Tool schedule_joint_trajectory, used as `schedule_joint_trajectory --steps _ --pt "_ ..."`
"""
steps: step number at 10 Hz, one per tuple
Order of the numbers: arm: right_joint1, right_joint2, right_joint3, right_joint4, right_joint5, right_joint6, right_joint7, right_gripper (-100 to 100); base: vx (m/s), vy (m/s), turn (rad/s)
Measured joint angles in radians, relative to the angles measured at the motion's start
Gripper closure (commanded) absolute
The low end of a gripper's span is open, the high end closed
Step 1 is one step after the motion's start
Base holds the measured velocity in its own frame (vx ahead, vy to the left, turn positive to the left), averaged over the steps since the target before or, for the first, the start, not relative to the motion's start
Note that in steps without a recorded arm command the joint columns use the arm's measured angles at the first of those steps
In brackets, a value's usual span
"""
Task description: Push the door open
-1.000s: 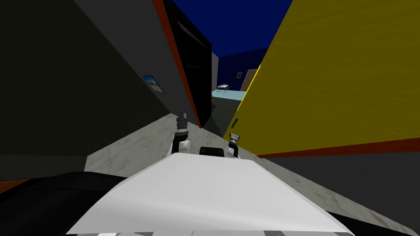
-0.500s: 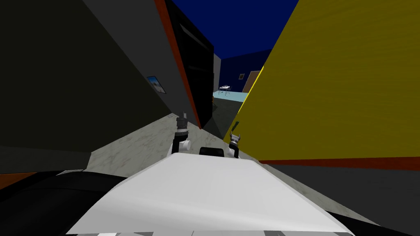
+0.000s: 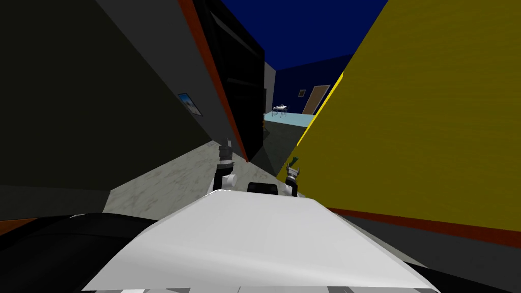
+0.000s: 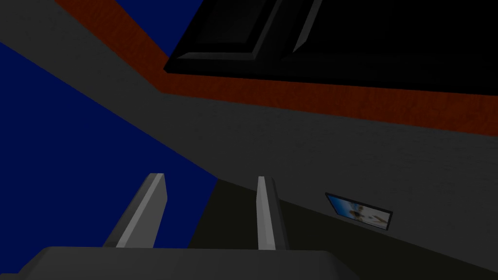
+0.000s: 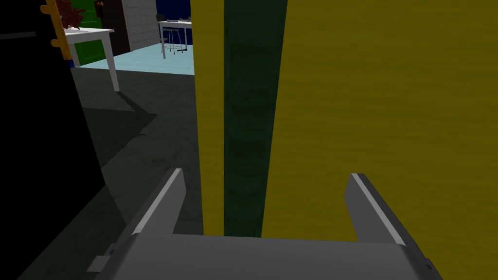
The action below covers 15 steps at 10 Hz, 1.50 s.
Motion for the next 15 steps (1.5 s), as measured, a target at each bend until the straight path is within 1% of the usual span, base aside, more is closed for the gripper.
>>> schedule_joint_trajectory --steps 1,2,3,8,9,10,11,13,14,15 --pt "0.000 0.006 -0.001 0.006 -0.001 -0.005 -0.005 -100 0.195 -0.102 0.028" --pt "0.001 0.017 -0.001 0.009 -0.001 -0.008 -0.008 -100 0.084 -0.046 0.014" --pt "0.001 0.018 -0.002 0.009 -0.001 -0.009 -0.008 100 -0.012 0.006 -0.008" --pt "-0.004 0.016 -0.002 0.008 -0.002 -0.005 -0.009 100 -0.007 0.007 0.003" --pt "-0.004 0.016 -0.002 0.008 -0.002 -0.005 -0.008 100 0.126 -0.014 -0.024" --pt "0.002 0.018 -0.004 0.008 -0.005 0.001 -0.005 100 0.193 -0.028 -0.041" --pt "-0.008 0.015 -0.008 0.034 -0.008 -0.005 -0.008 100 0.189 -0.019 -0.034" --pt "-0.006 0.003 -0.020 0.032 -0.017 -0.007 -0.009 100 0.209 -0.008 -0.052" --pt "-0.002 0.001 -0.032 0.012 -0.025 0.004 0.002 100 0.192 -0.022 -0.052" --pt "-0.009 -0.006 -0.044 0.013 -0.033 0.008 0.006 100 0.203 -0.056 -0.057"
